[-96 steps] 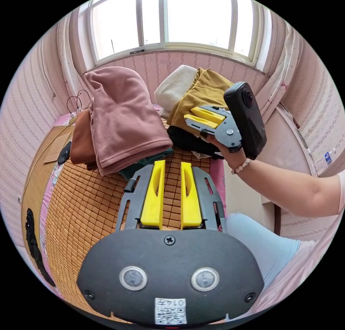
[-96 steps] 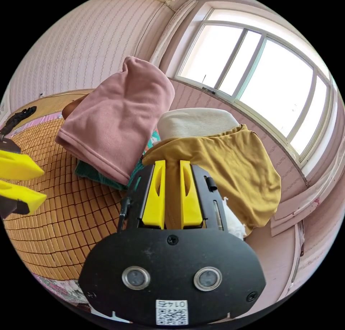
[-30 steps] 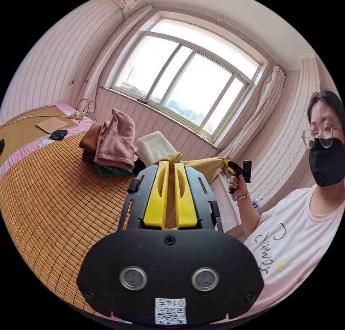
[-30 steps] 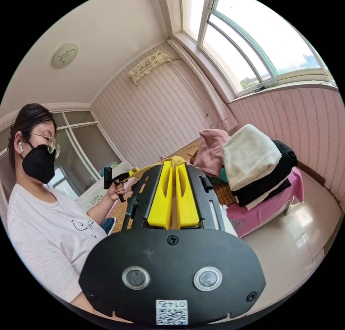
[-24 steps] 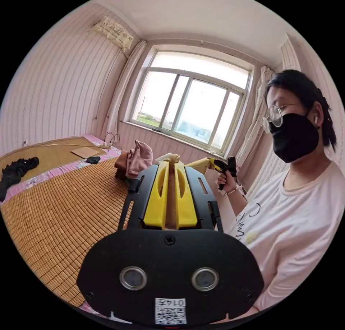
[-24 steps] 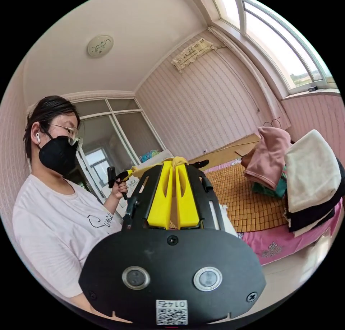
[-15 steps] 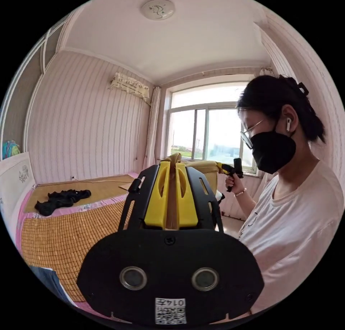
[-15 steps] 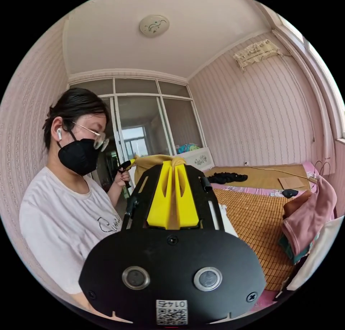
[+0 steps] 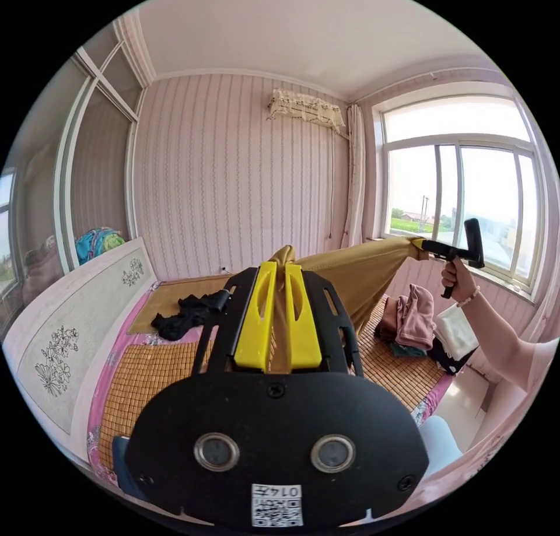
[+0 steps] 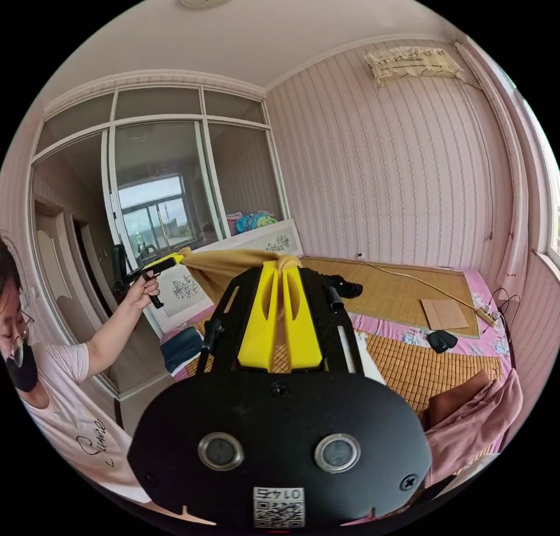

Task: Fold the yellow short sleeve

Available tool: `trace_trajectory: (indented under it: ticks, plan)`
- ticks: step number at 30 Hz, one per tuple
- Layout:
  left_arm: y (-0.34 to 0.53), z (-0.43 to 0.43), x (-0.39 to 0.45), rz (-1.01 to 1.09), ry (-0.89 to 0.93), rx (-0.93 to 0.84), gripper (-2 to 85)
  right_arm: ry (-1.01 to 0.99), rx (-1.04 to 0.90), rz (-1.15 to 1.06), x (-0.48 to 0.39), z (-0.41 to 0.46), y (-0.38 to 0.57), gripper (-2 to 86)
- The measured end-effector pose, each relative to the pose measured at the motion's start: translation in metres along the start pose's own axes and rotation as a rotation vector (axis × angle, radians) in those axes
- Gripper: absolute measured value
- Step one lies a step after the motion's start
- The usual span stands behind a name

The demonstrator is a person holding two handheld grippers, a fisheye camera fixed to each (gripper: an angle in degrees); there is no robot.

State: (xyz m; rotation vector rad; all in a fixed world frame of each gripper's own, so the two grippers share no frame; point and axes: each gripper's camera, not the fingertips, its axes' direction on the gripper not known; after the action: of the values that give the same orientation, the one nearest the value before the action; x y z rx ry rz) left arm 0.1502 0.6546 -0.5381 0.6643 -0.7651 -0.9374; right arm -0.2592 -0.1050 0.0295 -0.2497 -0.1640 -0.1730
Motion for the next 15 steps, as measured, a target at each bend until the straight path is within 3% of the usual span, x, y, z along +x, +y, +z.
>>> trace_trajectory:
  ticks: [7, 12, 15]
  plan:
    - [0.149, 0.087, -0.019, -0.031, 0.053, -0.387, 0.6, 0.043, -0.409, 0.147, 0.067, 0.147, 0.197, -0.8]
    - [0.341, 0.134, -0.022, -0.218, 0.042, -0.781, 1.2, 0.004, -0.724, 0.386, 0.099, 0.252, 0.404, -0.8]
    - [0.416, 0.126, -0.018, -0.335, 0.057, -0.933, 1.9, 0.007, -0.823, 0.463, 0.096, 0.276, 0.482, -0.6]
